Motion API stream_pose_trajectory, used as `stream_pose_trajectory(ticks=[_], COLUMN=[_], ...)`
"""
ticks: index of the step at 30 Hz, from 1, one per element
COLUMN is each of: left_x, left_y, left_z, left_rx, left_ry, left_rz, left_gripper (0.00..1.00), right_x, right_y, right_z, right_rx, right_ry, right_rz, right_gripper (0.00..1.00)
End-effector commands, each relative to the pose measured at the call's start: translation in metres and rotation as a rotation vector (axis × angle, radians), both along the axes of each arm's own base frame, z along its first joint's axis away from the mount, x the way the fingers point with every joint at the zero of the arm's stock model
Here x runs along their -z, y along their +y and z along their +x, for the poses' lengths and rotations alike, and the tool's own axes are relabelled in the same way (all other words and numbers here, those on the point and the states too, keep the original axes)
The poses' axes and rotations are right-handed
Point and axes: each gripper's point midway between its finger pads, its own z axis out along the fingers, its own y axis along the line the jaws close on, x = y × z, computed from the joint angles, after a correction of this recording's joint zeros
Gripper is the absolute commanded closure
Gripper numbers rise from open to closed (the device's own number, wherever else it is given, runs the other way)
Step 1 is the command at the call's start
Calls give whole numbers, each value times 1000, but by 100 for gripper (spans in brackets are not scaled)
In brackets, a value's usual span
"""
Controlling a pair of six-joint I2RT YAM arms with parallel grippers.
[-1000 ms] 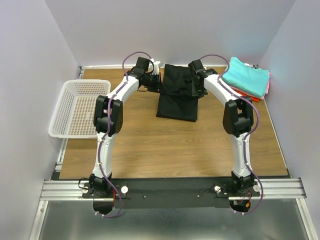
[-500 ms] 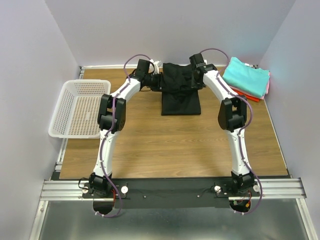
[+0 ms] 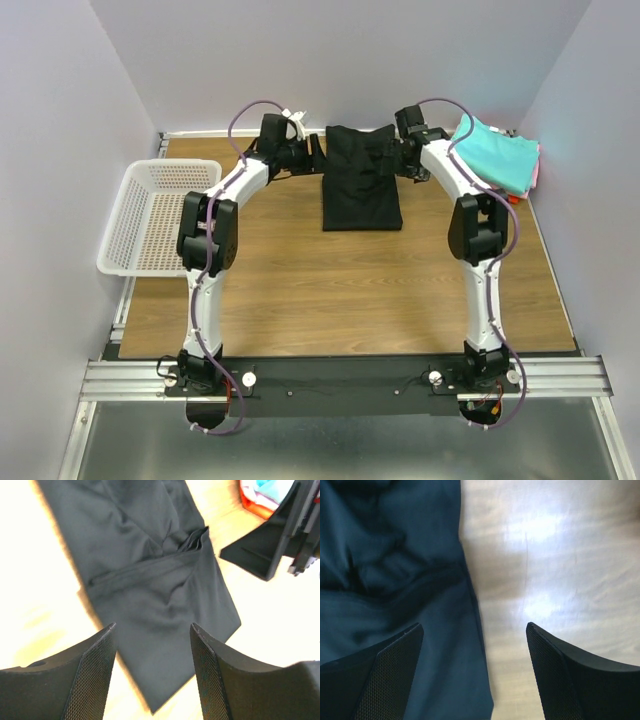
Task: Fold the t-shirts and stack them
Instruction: Fold the tshirt
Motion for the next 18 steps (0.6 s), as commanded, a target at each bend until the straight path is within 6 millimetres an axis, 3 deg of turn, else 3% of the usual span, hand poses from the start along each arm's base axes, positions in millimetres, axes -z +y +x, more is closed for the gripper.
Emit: stream_pose_trajectory(ticks=[1,2,3,4,8,11,18], left_x=[-7,9,8,11,38,48,62], left_y=[20,24,26,26,27,25,19], left_z=[-16,-28,-34,-40,-72,-89,-105], left_rx=[-29,-19,-16,-10,27,47,62], left_ry=[-38,-7,-6,4,68,89,121], left_rz=[79,100,104,108,126,136,142], left_gripper=[33,33,33,33,33,33,35], right_x=[-26,-25,-20,-21,-4,9,36], right_y=[11,14,13,15,16,14,3], right_z=[-28,-33,-48,-46,-77,-94,-117], right_rx=[-57,-66,-68,-69,-77,-77,-54], right_ry=[-2,5,33,25,81,116,172], right_rz=[108,122,135,144,180,188,150], right_gripper=[11,12,12,13,19,30,36])
